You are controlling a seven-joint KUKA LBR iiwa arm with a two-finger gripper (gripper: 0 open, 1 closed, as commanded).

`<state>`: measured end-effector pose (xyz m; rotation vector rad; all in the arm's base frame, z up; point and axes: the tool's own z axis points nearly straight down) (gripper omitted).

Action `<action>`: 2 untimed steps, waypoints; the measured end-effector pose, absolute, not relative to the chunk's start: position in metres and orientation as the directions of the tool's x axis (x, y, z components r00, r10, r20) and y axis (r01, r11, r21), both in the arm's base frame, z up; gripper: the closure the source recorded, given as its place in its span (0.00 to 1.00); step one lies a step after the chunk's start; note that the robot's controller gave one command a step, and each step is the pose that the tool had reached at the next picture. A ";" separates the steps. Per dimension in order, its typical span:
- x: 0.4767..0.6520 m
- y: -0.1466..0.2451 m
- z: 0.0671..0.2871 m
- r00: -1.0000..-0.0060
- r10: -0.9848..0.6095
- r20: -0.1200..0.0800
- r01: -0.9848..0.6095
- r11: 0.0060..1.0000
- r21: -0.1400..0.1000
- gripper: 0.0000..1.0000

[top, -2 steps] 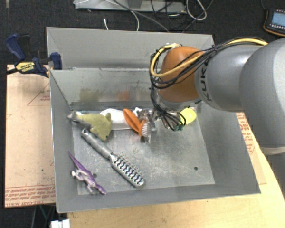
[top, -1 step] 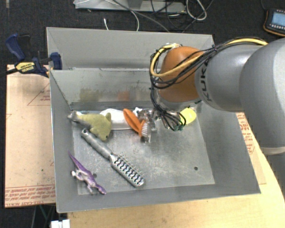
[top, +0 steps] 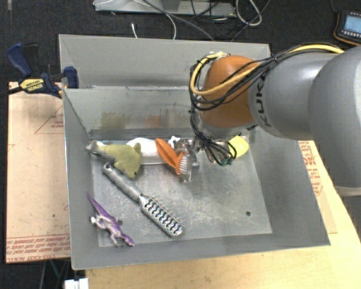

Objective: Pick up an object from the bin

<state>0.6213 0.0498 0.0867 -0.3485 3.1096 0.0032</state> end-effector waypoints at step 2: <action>0.631 0.064 0.228 -0.965 -0.260 -0.028 -0.261 0.965 0.002 1.00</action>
Offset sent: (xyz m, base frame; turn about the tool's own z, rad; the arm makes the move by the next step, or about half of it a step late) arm 0.0094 0.0133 0.1402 -0.0392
